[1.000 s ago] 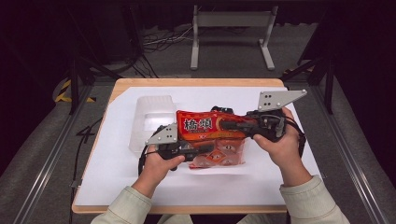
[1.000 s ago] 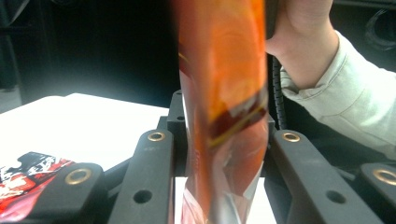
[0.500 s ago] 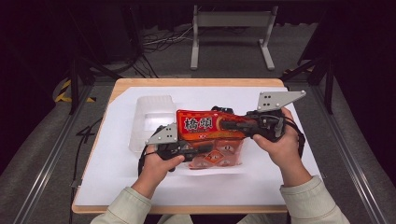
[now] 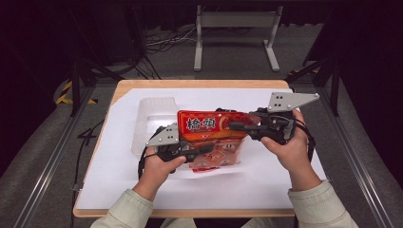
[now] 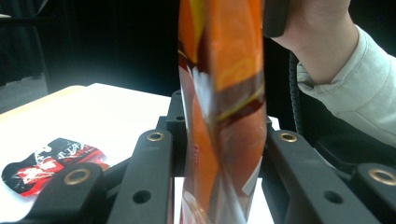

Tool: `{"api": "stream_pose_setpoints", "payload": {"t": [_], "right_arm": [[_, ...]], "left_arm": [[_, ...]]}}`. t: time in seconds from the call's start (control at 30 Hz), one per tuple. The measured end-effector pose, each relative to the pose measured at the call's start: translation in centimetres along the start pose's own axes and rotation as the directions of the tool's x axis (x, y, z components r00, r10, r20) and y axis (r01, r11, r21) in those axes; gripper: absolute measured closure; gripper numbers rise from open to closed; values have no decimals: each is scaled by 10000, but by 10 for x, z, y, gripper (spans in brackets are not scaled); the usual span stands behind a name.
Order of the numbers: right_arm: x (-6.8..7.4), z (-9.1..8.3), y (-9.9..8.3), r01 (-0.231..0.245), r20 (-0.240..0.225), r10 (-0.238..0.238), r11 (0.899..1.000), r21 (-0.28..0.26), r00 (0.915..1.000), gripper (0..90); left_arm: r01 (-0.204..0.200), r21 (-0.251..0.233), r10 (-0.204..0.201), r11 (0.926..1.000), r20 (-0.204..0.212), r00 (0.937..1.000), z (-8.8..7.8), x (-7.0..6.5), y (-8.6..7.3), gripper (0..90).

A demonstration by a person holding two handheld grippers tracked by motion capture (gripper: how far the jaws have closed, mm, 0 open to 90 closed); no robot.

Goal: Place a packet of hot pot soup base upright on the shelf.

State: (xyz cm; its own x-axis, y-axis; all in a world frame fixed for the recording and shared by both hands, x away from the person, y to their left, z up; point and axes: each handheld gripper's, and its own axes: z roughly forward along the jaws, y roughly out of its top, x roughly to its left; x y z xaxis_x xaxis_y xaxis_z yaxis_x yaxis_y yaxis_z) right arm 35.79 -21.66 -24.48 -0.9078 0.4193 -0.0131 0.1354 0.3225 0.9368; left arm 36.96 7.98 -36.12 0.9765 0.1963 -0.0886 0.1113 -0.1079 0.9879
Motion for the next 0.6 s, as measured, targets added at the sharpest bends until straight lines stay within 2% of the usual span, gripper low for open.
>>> {"api": "stream_pose_setpoints", "payload": {"t": [0.13, 0.23, 0.43, 0.6], "right_arm": [[-5, -7, -5, -130, 382, 138, 9997, -212, 9992, 564], [-8, -14, -9, -231, 598, 256, 9989, -408, 9979, 550], [-14, -24, -23, -349, 1247, 416, 9979, -553, 9913, 520], [-20, -29, -37, -595, 1506, 664, 9970, -497, 9864, 531]], "left_arm": [[-74, -38, 74, 10000, -96, 9999, -3, 2, 6, 715], [-80, -53, 79, 10000, -188, 9998, -5, 4, 10, 715], [-32, -176, 19, 9998, -710, 9975, -11, 17, 20, 714], [-223, -39, 218, 9997, -921, 9955, -16, 23, 30, 715]]}}
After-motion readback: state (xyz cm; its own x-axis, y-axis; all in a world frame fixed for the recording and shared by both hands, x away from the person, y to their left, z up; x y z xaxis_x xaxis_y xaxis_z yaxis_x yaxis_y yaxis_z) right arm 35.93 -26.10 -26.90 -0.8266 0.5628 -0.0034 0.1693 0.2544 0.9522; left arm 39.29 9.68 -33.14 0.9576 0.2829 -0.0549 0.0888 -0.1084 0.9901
